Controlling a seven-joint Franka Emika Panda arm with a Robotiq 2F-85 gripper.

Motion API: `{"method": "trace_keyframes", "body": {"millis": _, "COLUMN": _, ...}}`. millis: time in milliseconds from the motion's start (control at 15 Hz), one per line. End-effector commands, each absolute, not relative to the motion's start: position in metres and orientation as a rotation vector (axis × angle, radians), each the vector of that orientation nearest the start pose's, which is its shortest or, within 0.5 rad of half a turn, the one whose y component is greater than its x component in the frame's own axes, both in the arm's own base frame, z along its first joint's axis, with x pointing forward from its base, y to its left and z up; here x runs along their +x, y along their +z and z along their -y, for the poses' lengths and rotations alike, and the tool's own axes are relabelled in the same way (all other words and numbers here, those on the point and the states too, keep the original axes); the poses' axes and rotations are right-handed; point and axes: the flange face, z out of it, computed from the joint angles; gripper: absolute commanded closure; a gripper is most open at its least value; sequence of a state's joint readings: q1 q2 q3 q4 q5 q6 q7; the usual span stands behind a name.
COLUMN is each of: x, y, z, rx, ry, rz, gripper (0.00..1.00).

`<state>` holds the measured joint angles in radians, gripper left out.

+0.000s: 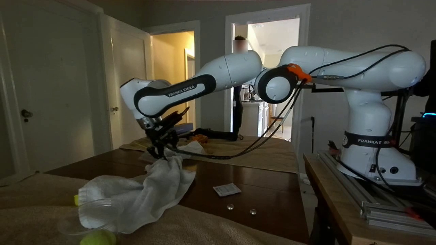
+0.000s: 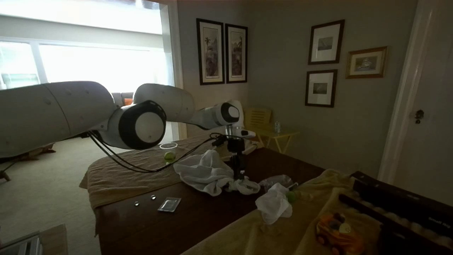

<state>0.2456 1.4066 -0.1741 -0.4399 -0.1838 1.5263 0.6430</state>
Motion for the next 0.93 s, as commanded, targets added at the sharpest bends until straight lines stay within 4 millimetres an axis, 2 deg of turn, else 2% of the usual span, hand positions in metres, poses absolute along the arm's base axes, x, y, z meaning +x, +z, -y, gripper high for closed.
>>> {"method": "trace_keyframes", "body": {"millis": 0, "x": 0.772, "y": 0.199, "z": -0.139, "rx": -3.552, "ry": 0.094, "rz": -0.526, "gripper": 0.01}}
{"method": "trace_keyframes", "body": {"millis": 133, "x": 0.777, "y": 0.216, "z": -0.156, "rx": -3.554, "ry": -0.004, "rz": -0.344, "gripper": 0.00}}
{"method": "trace_keyframes", "body": {"millis": 267, "x": 0.780, "y": 0.221, "z": -0.171, "rx": -3.536, "ry": -0.060, "rz": -0.162, "gripper": 0.00}}
{"method": "trace_keyframes", "body": {"millis": 533, "x": 0.784, "y": 0.210, "z": -0.197, "rx": -3.507, "ry": -0.173, "rz": 0.191, "gripper": 0.00}}
{"method": "trace_keyframes", "body": {"millis": 867, "x": 0.798, "y": 0.198, "z": -0.213, "rx": -3.394, "ry": -0.442, "rz": 0.549, "gripper": 0.00}}
